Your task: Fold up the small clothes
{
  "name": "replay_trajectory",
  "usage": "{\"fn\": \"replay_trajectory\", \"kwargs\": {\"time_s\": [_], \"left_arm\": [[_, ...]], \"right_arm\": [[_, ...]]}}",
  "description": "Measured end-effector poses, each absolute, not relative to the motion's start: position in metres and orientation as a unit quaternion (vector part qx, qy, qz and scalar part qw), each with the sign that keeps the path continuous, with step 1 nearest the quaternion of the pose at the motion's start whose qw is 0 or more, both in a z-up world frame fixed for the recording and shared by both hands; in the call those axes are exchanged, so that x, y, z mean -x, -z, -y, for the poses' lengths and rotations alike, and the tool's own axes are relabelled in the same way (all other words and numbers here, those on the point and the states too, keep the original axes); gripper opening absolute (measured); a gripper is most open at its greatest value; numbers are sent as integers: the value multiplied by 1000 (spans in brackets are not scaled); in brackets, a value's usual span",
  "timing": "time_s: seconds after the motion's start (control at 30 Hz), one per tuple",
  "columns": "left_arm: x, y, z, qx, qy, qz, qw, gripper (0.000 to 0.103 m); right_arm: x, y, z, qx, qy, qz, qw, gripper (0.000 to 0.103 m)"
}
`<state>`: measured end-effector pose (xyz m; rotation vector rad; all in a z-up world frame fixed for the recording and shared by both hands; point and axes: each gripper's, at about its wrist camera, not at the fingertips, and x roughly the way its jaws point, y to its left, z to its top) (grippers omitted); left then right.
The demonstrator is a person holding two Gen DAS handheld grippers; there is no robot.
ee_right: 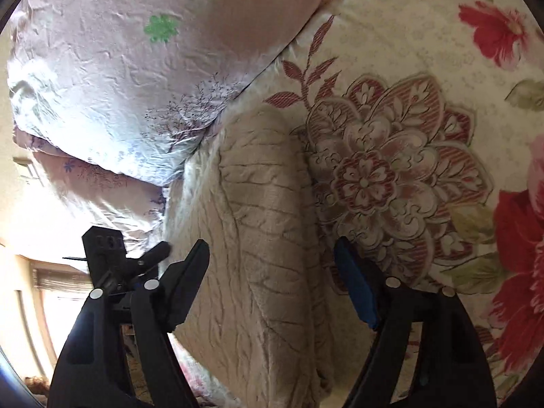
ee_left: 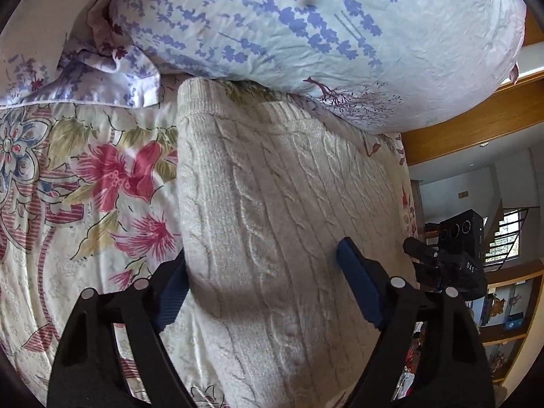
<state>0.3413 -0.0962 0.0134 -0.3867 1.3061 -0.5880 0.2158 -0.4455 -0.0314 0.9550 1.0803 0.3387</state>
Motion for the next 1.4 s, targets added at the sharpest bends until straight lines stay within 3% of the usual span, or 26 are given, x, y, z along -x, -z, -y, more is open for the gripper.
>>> {"fn": "replay_trajectory", "kwargs": {"time_s": [0.5, 0.63, 0.73, 0.93, 1.0, 1.03, 1.13, 1.4], "left_arm": [[-321, -21, 151, 93, 243, -580, 772, 71], [-320, -21, 161, 82, 239, -574, 778, 65], [-324, -18, 160, 95, 243, -574, 777, 61], [-330, -15, 156, 121, 251, -576, 769, 57], [-332, -14, 151, 144, 255, -573, 766, 48], [-332, -14, 146, 158, 261, -570, 762, 42], [-330, -18, 133, 189, 280, -561, 756, 36], [-310, -55, 67, 246, 297, -518, 764, 34]], "right_arm": [[-215, 53, 418, -470, -223, -479, 707, 64], [-216, 63, 404, -476, -223, -481, 702, 46], [-216, 71, 400, -488, -226, -472, 699, 38], [-214, 77, 398, -495, -221, -472, 695, 38], [-213, 76, 396, -489, -223, -469, 701, 38], [-213, 76, 395, -494, -230, -462, 700, 33], [-213, 69, 385, -507, -251, -430, 703, 30], [-228, 42, 323, -507, -327, -399, 691, 28]]}}
